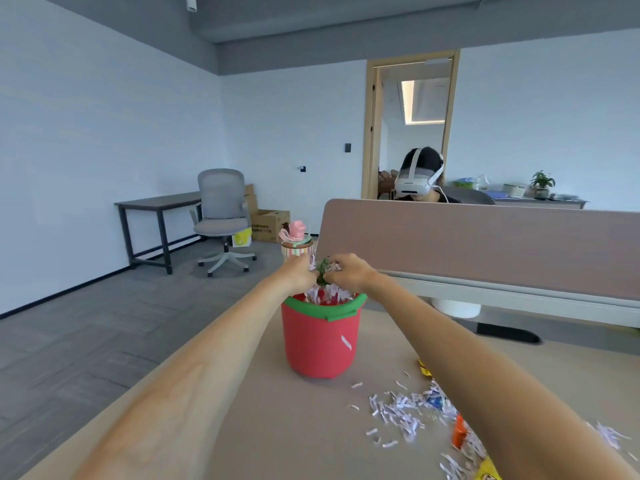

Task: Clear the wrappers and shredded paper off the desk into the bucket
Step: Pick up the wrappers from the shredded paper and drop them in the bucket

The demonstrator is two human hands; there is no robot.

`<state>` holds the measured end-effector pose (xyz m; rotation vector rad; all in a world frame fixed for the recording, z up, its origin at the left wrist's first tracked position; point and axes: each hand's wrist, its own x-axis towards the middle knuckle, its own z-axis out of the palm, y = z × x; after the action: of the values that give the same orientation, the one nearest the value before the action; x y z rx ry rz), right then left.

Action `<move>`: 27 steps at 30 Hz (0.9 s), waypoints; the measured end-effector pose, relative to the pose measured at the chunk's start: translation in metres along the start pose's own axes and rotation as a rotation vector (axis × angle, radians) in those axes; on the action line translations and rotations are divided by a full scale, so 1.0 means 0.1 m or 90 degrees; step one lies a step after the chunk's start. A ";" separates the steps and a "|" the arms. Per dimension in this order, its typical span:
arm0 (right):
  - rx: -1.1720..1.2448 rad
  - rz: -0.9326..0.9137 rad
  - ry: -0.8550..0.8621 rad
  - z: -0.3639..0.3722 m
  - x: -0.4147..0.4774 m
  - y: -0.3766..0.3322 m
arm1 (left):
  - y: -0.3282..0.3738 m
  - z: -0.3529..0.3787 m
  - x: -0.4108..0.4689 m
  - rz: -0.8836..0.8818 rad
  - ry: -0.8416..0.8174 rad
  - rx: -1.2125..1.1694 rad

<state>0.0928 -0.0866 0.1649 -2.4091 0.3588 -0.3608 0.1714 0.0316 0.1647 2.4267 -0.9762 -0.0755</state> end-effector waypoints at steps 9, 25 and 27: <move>-0.056 -0.048 0.065 -0.15 -0.04 0.03 | -0.05 -0.10 -0.02 0.054 -0.020 0.087; -0.222 0.066 0.110 -0.80 -1.46 0.93 | 0.92 0.50 -0.48 0.278 0.007 0.167; -0.238 0.097 0.099 -0.81 -1.75 1.16 | 1.09 0.78 -0.61 0.323 -0.021 0.146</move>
<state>-0.1154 -0.1591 0.1207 -2.6995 0.7323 -0.4447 0.0392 -0.0283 0.1420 2.2988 -1.6611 0.1846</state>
